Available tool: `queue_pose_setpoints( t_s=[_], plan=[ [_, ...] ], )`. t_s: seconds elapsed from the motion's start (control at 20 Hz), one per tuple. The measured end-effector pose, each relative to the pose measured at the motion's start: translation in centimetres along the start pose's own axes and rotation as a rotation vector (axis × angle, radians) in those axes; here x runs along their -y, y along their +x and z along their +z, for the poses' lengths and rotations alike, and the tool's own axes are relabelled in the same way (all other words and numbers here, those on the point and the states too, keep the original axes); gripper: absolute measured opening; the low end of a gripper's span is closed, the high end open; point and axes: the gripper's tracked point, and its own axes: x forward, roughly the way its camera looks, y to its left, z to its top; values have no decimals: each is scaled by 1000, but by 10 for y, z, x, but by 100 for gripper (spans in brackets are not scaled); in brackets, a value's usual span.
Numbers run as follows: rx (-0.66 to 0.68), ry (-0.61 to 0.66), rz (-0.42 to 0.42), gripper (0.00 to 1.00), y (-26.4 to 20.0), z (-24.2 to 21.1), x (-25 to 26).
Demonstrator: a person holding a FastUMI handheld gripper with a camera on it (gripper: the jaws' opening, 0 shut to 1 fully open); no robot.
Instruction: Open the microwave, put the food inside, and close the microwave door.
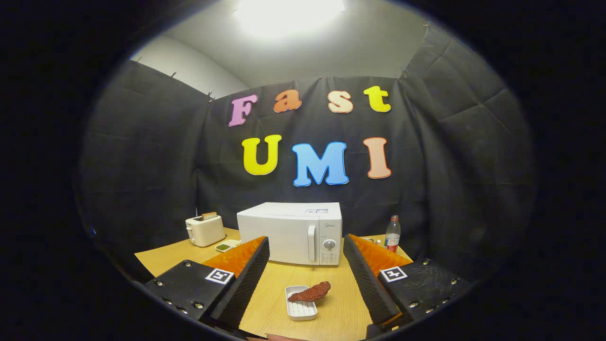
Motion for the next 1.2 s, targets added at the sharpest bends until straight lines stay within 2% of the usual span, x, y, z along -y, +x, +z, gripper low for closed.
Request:
queue_pose_setpoints(
  t_s=[0.7, 0.9, 1.2],
  plan=[
    [32, -11, -5, 97, 50, -15, -9],
    [51, -7, -17, 97, 79, -23, -6],
    [2, 13, -25, 97, 129, -47, -4]
  ],
)
